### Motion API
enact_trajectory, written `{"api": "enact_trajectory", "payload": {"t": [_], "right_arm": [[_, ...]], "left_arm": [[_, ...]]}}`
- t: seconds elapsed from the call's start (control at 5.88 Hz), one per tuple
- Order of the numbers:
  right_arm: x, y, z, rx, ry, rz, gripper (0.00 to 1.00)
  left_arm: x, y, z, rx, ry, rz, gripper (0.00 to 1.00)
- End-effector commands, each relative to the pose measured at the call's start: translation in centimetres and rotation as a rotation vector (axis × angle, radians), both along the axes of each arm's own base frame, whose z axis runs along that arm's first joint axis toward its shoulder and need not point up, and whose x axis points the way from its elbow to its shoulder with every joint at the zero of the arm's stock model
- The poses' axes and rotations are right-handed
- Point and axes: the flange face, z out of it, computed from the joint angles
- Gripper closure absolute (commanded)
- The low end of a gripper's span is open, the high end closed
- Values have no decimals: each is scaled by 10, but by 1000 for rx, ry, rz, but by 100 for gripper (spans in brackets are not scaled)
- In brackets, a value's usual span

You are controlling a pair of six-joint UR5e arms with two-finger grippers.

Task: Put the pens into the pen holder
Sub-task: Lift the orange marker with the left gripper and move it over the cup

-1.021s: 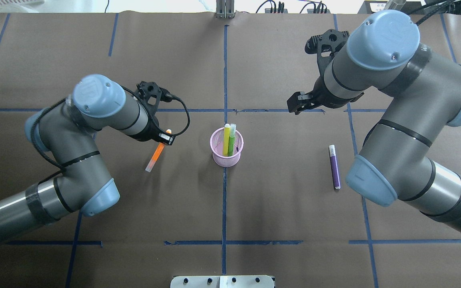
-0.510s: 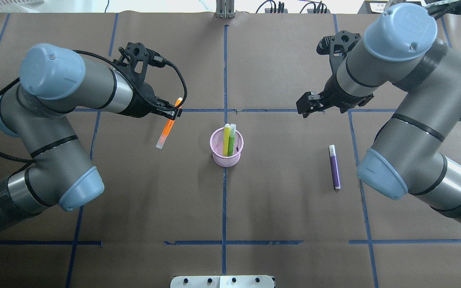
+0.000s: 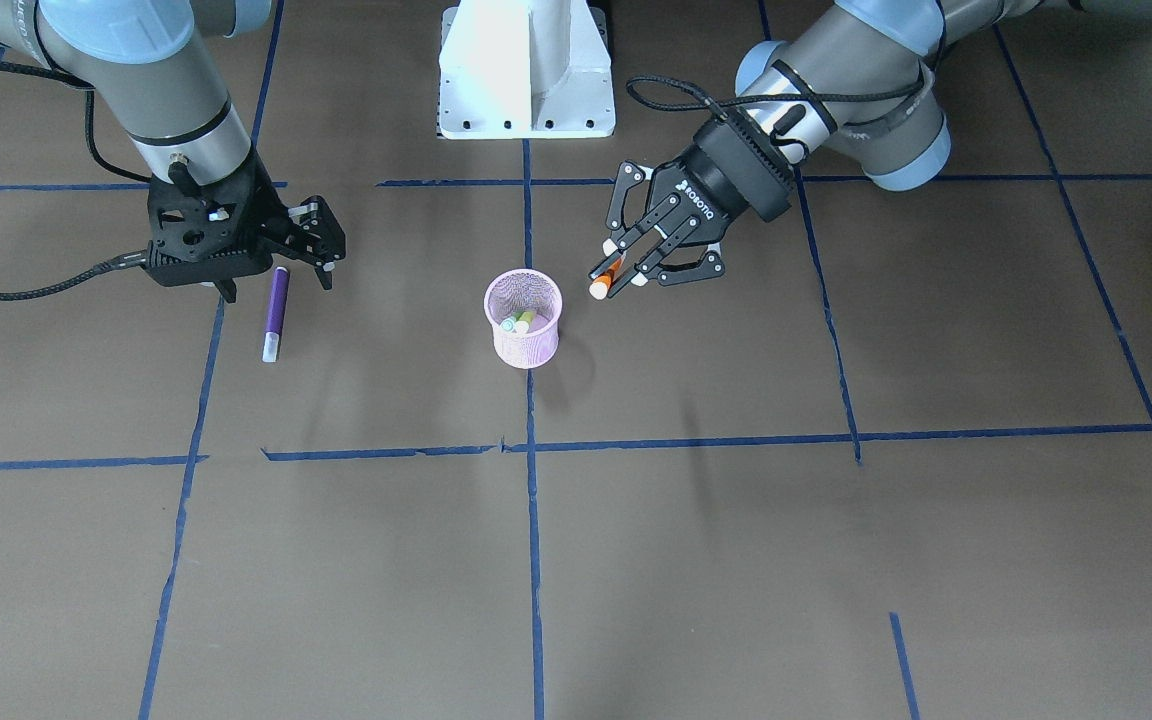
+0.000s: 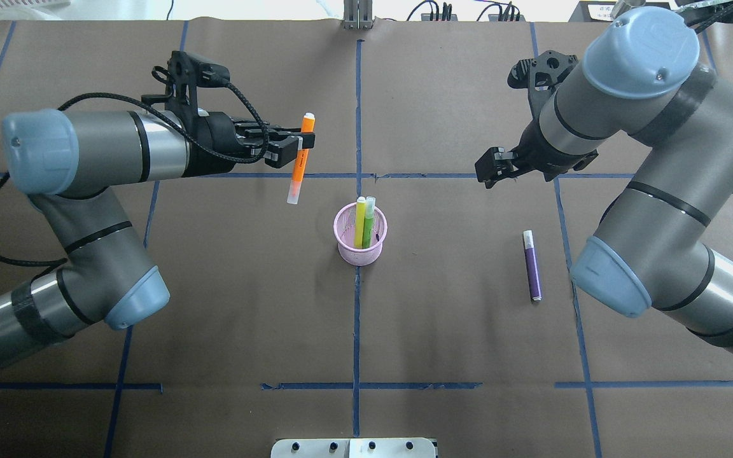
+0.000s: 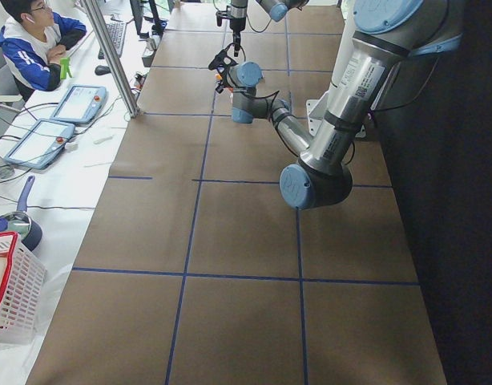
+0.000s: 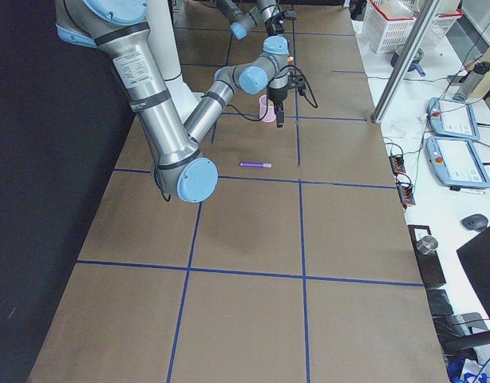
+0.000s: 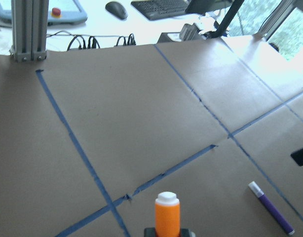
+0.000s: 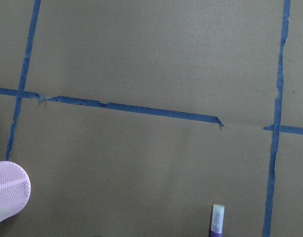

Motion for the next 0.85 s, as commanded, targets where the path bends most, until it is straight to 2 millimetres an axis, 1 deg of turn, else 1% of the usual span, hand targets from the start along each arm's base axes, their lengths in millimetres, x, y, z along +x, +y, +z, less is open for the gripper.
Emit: {"api": "enact_trajectory", "payload": {"t": [0.0,0.17,0.34,0.51,0.68], "right_arm": [[0,0,1,-1,2,0,0],[0,0,6,-3,11,0,0],[0,0,6,-2,10,0,0],[0,1,7,-2,13,0,0],[-1,1,7,-3,14,-1,0]], "left_arm": [[44,17,12,49,171,-55,100],[60,20,11,63,212,-48,100],[88,45,22,48,259,-64,100],[107,39,27,37,241,-75,100],[114,34,31,29,228,-83,100]]}}
